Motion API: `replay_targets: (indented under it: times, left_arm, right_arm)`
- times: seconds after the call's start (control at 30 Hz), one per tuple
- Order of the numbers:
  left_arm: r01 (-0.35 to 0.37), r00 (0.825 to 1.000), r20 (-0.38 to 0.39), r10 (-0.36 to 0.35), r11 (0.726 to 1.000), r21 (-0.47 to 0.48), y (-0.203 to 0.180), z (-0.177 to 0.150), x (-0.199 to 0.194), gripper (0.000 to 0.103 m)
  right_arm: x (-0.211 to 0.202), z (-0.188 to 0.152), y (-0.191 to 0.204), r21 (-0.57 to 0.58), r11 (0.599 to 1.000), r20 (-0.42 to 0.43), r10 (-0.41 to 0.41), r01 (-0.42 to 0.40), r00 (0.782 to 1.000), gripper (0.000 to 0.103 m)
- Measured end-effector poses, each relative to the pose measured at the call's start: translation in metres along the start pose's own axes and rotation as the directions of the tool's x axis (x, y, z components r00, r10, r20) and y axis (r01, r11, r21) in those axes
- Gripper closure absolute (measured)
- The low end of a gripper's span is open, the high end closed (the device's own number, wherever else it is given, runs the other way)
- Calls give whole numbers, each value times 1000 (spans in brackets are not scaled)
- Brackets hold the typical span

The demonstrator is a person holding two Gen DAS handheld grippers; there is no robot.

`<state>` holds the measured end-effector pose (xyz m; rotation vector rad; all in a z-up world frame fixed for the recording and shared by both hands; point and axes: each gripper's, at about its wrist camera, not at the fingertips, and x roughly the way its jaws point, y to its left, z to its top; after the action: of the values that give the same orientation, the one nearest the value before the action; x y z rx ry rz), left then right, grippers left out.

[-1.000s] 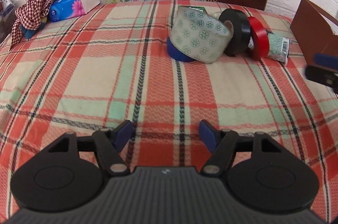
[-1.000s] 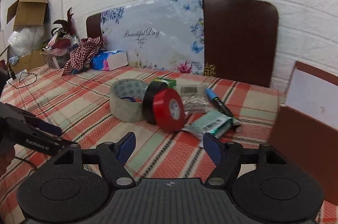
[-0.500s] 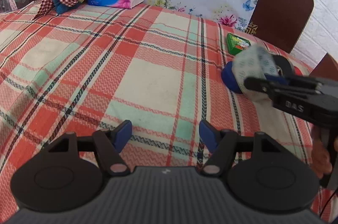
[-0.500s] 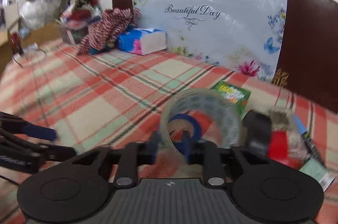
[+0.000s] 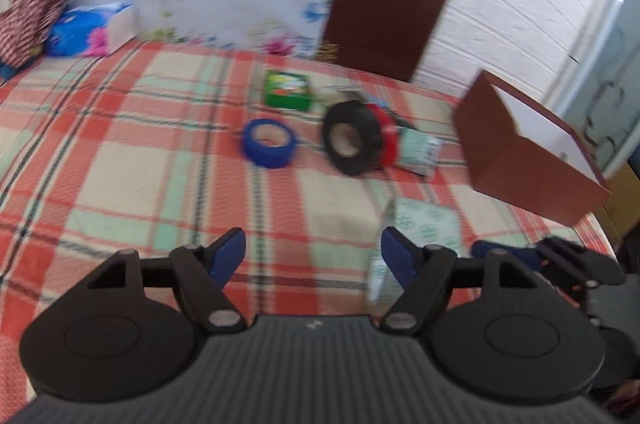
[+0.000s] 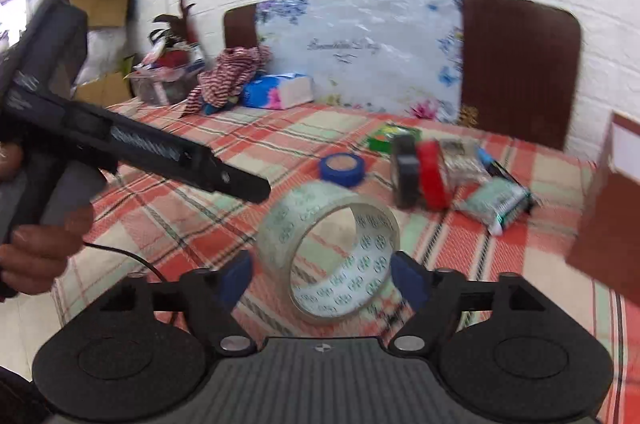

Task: Organize objects
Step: 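Move the left gripper back to the clear packing tape roll, then grasp the clear tape roll with the left gripper and drop it into the brown box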

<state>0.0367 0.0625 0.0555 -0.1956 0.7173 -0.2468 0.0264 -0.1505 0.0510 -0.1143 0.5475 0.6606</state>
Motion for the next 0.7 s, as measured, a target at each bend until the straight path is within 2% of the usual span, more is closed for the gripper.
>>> replay_targets:
  times: [0.07, 0.17, 0.3, 0.43, 0.5, 0.53, 0.57, 0.63, 0.7]
  left_arm:
    - [25, 1000, -4, -25, 999, 28, -15, 1, -1, 26]
    - [51, 999, -6, -51, 997, 60, -33, 1, 0, 21]
    - [65, 997, -49, -61, 994, 86, -45, -1, 9, 21]
    - [59, 995, -88, -48, 990, 129, -55, -4, 21, 23]
    - [37, 993, -114, -20, 989, 146, -58, -5, 31, 35]
    - [34, 991, -132, -14, 988, 152, -58, -6, 37, 48]
    - [36, 989, -146, -14, 989, 147, -55, -7, 42, 56]
    - [28, 989, -148, -12, 993, 110, -46, -5, 46, 56]
    - [38, 989, -144, -23, 994, 101, -44, 0, 43, 57]
  right_arm:
    - [7, -10, -5, 13, 1000, -45, -28, 28, 999, 24]
    - [20, -16, -9, 40, 999, -82, -20, 23, 996, 26]
    - [23, -11, -8, 14, 999, -58, -42, 43, 997, 24]
    - [29, -13, -16, 50, 997, -73, -60, 64, 996, 22]
    - [38, -13, -17, 57, 997, -96, -54, 59, 994, 18]
    - [43, -13, -17, 58, 997, -98, -48, 54, 994, 18]
    - [50, -13, -18, 62, 997, -103, -44, 50, 994, 17]
    - [59, -8, -19, 69, 997, -100, -33, 40, 994, 16]
    - [68, -3, -22, 90, 996, -90, 14, -6, 996, 29]
